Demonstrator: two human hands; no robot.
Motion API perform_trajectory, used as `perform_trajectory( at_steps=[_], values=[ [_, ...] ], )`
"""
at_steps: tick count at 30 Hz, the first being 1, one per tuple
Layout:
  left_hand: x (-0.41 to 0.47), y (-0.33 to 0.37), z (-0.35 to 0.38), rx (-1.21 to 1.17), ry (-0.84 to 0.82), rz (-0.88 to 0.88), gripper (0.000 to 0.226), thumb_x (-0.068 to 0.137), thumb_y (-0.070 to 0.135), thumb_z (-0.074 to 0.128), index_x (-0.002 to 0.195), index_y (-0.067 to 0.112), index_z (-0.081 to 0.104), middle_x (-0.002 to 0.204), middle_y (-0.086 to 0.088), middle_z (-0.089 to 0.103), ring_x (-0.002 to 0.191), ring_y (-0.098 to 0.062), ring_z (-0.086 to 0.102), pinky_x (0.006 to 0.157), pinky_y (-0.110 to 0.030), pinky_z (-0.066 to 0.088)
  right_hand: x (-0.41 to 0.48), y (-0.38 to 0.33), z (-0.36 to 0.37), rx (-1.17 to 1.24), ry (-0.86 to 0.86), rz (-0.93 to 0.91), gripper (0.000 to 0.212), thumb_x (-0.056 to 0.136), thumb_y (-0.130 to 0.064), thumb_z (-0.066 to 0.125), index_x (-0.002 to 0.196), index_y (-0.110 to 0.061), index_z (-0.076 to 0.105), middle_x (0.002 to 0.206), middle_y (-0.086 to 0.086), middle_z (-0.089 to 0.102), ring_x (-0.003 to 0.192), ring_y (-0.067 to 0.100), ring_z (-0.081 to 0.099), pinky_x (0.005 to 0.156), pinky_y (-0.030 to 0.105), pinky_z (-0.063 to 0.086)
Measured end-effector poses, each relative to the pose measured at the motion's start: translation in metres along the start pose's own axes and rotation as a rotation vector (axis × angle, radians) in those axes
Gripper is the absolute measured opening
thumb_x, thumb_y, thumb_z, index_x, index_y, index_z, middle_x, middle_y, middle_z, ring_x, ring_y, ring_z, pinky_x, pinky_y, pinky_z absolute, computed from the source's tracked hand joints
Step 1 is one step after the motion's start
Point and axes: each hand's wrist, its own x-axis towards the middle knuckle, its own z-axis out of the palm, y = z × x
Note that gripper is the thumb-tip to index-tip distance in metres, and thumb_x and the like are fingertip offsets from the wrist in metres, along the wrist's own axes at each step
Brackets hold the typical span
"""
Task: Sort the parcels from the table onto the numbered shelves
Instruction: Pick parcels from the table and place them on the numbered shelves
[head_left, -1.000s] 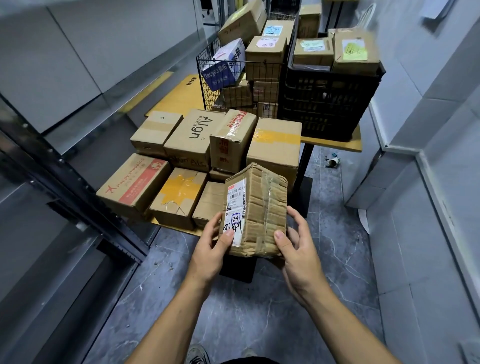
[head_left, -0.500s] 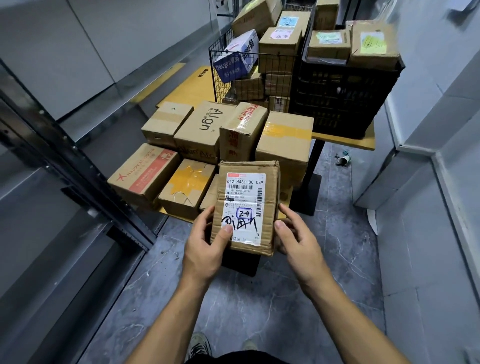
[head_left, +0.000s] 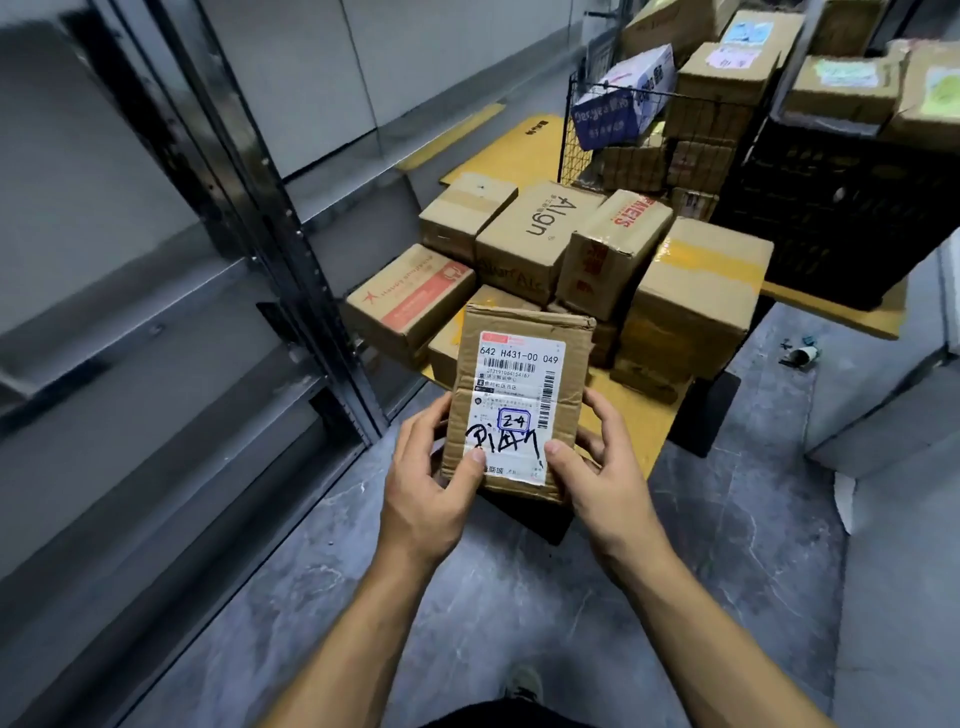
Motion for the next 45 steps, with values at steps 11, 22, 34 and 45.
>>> perform_trajectory(
  at_steps=[11,22,34,45],
  values=[
    [-0.062,-0.018,-0.144,0.121,0.214,-0.077,0.054,0.084,0.034,0.065,0.135,0.03,0.052,0.129,0.015,0.055,0.12,-0.003,0.054,0.101,-0.032,0.047,-0.051,-0.007,0.134,-0.122,-0.193,-0.134,0.055,0.095,-0.012,0.065,0.14,-0.035,0.043,0.123,-0.011,0.062,0.104,-0.015,0.06,0.078,0.015,0.055],
    [-0.179,-0.004,-0.365,0.974,0.131,-0.374,0.052,0.092,0.048,0.05,0.14,0.029,0.043,0.14,0.005,0.046,0.128,-0.02,0.042,0.107,-0.036,0.037,-0.146,-0.026,0.314,0.0,-0.45,-0.204,0.051,0.096,-0.008,0.061,0.13,-0.044,0.049,0.12,-0.002,0.067,0.107,0.009,0.067,0.091,0.042,0.058],
    [-0.273,0.034,-0.539,1.25,0.469,-0.475,0.054,0.096,0.046,0.045,0.146,0.029,0.032,0.142,0.007,0.041,0.128,-0.018,0.039,0.106,-0.037,0.034,-0.237,-0.093,0.494,0.213,-0.811,-0.253,0.047,0.099,-0.011,0.058,0.129,-0.046,0.049,0.123,-0.003,0.064,0.108,0.01,0.067,0.085,0.033,0.059],
    [-0.294,0.048,-0.661,1.31,0.714,-0.537,0.049,0.096,0.046,0.046,0.14,0.025,0.041,0.133,0.004,0.046,0.12,-0.019,0.044,0.099,-0.035,0.037,-0.294,-0.143,0.645,0.414,-1.046,-0.297,0.05,0.098,-0.007,0.059,0.121,-0.051,0.05,0.119,-0.006,0.066,0.108,0.008,0.067,0.097,0.047,0.055]
  ],
)
